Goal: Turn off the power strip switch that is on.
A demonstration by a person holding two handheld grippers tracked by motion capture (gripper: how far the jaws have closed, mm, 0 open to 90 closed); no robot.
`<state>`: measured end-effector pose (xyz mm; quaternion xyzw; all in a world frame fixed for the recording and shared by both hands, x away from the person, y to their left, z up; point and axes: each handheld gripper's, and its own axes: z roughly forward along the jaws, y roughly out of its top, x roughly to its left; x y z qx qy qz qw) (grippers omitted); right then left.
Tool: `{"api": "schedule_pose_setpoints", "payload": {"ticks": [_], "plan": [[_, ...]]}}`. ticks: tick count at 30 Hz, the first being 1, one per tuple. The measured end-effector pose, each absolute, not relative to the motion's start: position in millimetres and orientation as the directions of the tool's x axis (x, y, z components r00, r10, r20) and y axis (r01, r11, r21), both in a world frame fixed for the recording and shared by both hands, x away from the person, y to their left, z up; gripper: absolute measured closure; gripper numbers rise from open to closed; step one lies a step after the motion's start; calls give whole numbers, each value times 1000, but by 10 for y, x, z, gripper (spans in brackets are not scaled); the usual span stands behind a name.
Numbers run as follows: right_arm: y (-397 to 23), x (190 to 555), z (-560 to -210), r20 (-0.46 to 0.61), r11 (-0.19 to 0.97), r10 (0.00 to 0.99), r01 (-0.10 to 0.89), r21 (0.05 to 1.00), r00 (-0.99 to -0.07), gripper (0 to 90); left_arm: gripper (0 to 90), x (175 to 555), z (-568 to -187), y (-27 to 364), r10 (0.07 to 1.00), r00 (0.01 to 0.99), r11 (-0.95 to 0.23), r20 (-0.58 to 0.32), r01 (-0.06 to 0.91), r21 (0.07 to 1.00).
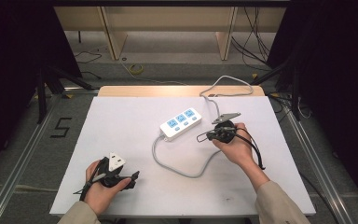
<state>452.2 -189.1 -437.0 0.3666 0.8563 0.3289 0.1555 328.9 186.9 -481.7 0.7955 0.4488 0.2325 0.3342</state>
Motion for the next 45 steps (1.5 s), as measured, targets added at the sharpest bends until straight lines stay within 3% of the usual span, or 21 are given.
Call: {"api": "schedule_pose_setpoints", "payload": {"ticks": [21,45], "plan": [[-2059,4279,-4420,-22,509,730,522,685,-683,841,164,3288,-4818,1869,871,486,-374,72,560,740],[-2303,3971,-4460,-17,486,731,503,715,-682,658,164,3285,-4821,1874,872,484,-372,70,563,738]]}}
